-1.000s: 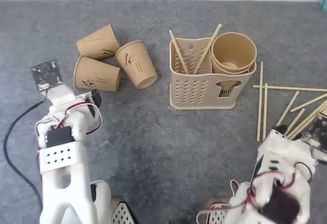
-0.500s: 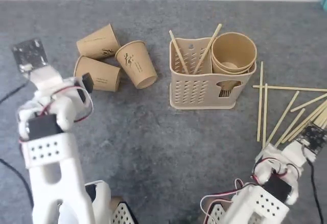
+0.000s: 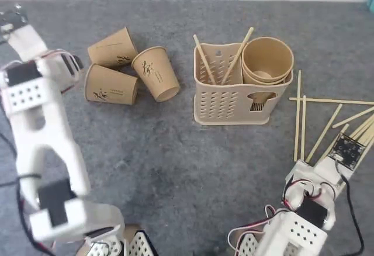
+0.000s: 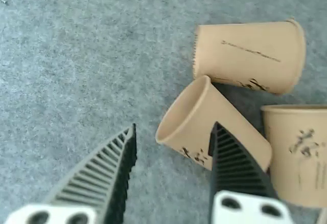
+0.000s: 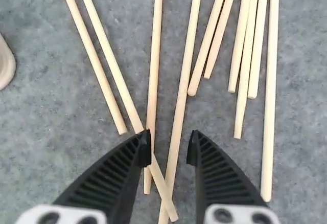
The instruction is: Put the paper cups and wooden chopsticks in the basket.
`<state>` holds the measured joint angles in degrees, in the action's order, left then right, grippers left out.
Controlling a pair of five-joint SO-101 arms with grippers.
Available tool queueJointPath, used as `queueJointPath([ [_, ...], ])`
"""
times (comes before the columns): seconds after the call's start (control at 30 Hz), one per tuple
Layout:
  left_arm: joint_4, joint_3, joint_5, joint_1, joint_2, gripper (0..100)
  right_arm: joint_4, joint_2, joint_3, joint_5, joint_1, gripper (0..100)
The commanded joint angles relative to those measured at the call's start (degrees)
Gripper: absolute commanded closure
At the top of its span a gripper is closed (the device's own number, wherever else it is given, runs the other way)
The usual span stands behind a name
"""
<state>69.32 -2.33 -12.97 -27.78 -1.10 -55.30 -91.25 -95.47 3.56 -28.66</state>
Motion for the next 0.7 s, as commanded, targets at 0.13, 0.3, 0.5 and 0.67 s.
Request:
queueJointPath([
  [0.13,0.3,14.0,-0.2,-0.3,15.6,78,1.0,-1.0,-0.2,0.5,0.6,87.6],
  [0.3,-1.1,19.0,-0.3,0.7,22.1,78,0.7,-1.0,-0.2,0.5,0.6,87.6],
  [0.5,-1.0,23.3,-0.2,3.6,28.3,78,0.7,-1.0,-0.2,0.5,0.6,87.6],
  [0.67,0.3,23.2,-0.4,5.8,28.5,78,0.7,-1.0,-0.2,0.5,0.6,87.6],
])
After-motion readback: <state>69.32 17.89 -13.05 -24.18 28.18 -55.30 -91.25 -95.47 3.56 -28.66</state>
